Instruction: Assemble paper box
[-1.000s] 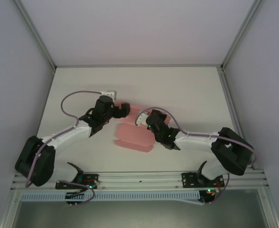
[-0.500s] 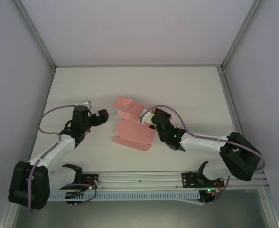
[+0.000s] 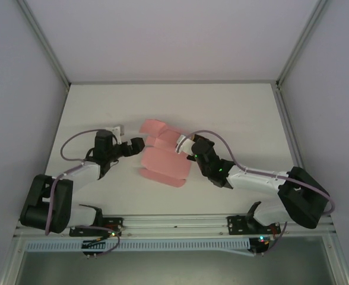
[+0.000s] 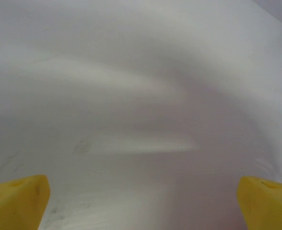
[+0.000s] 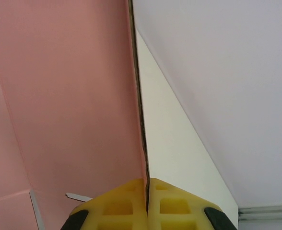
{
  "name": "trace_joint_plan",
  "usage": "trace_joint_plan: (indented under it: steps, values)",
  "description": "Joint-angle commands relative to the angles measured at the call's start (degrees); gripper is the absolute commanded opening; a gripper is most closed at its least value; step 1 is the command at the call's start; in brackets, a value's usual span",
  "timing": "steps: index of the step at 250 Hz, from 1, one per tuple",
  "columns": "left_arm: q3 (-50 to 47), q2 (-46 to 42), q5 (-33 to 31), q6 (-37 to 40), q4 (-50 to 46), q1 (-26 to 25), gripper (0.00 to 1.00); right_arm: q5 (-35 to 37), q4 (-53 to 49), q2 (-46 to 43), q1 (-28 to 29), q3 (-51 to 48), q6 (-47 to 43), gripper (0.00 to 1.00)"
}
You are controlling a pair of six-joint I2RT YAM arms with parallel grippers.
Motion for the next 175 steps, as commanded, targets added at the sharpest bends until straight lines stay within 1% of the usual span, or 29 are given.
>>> trace_joint_plan:
  steps: [1, 40, 62, 86, 101, 120, 149, 175]
  values:
    - [-0.65, 0.64, 6.49, 3.03, 5.79, -0.74, 1.00, -1.61, -0.57, -1.55, -0.39, 0.74, 2.06, 0.00]
    - [0.53, 2.39, 7.39, 4.67, 6.76, -3.23, 1.00, -2.64, -1.20, -0.70, -0.39, 1.11, 2.84, 0.00]
    - [2.06, 4.35, 4.83, 5.38, 5.87, -5.64, 1.00, -3.65, -0.64, -0.35, -0.21, 1.14, 3.19, 0.00]
    - [3.55, 6.27, -4.17, 5.66, 4.16, -9.05, 1.00, -4.66, -0.27, -0.38, -0.21, 1.32, 3.64, 0.00]
    - [4.25, 7.07, -11.33, 5.10, 3.17, -11.22, 1.00, -5.13, -0.30, -0.39, -0.22, 1.43, 3.65, 0.00]
    - [4.65, 7.71, -17.35, 4.89, 2.58, -13.33, 1.00, -5.77, -0.62, -0.44, -0.19, 1.37, 3.89, 0.00]
    - [4.83, 7.65, -21.64, 4.17, 1.92, -14.96, 0.99, -6.63, -1.45, -0.55, -0.18, 1.29, 4.43, 0.00]
    - [4.45, 6.64, -21.55, 3.62, 1.26, -15.00, 1.00, -4.82, -1.85, 0.27, -0.12, 1.35, 3.83, 0.00]
